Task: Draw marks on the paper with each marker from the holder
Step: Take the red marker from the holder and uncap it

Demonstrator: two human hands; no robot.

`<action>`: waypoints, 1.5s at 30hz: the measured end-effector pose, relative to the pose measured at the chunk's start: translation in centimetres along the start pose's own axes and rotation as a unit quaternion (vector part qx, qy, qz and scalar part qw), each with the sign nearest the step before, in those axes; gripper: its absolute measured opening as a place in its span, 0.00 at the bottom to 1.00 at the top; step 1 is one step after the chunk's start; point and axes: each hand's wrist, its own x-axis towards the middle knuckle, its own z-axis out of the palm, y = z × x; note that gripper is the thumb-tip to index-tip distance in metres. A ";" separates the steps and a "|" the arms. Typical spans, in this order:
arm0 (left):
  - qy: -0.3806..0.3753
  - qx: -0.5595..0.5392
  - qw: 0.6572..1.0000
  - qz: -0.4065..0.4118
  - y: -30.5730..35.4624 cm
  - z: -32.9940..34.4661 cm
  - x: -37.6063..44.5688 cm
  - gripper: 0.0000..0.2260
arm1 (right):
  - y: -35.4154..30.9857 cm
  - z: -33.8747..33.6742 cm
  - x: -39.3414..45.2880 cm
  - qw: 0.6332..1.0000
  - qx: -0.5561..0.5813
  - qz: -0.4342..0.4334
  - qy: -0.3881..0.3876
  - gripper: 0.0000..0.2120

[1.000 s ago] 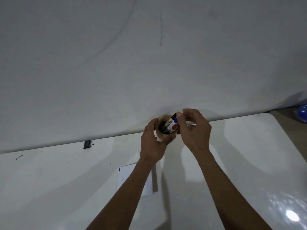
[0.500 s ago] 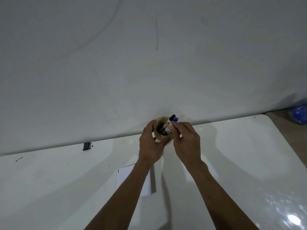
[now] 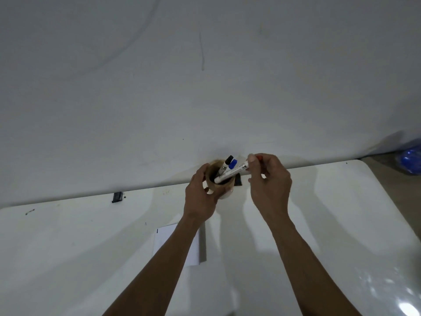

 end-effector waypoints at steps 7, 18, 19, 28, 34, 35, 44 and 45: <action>-0.008 0.055 0.998 0.002 -0.1 -0.2 -0.1 0.26 | -1.5 -2.3 -0.2 0.983 0.156 0.078 0.062 0.05; 0.036 0.022 0.998 -0.036 2.3 -8.1 -6.6 0.19 | -2.9 0.2 -8.5 0.984 0.063 0.125 -0.114 0.14; 0.019 0.019 0.999 -0.030 2.7 -9.3 -7.5 0.17 | -3.2 0.9 -9.8 0.980 0.049 0.127 -0.145 0.16; -0.003 -0.091 0.993 -0.075 -0.7 -18.9 -15.2 0.04 | -5.6 5.6 -19.1 0.923 -0.090 0.057 -0.370 0.16; 0.024 -0.148 0.981 -0.120 -5.4 -22.9 -19.0 0.02 | -5.0 5.7 -21.9 0.935 -0.045 0.110 -0.334 0.11; 0.008 -0.142 0.983 -0.119 -5.8 -23.3 -19.6 0.03 | -5.0 5.7 -22.3 0.940 -0.007 0.134 -0.315 0.11; -0.019 -0.117 0.985 -0.127 -7.1 -22.5 -20.2 0.07 | -4.5 9.2 -25.9 0.917 0.170 0.254 -0.257 0.10; -0.016 -0.113 0.985 -0.133 -7.3 -22.4 -20.0 0.08 | -4.3 9.5 -25.7 0.917 0.172 0.252 -0.257 0.10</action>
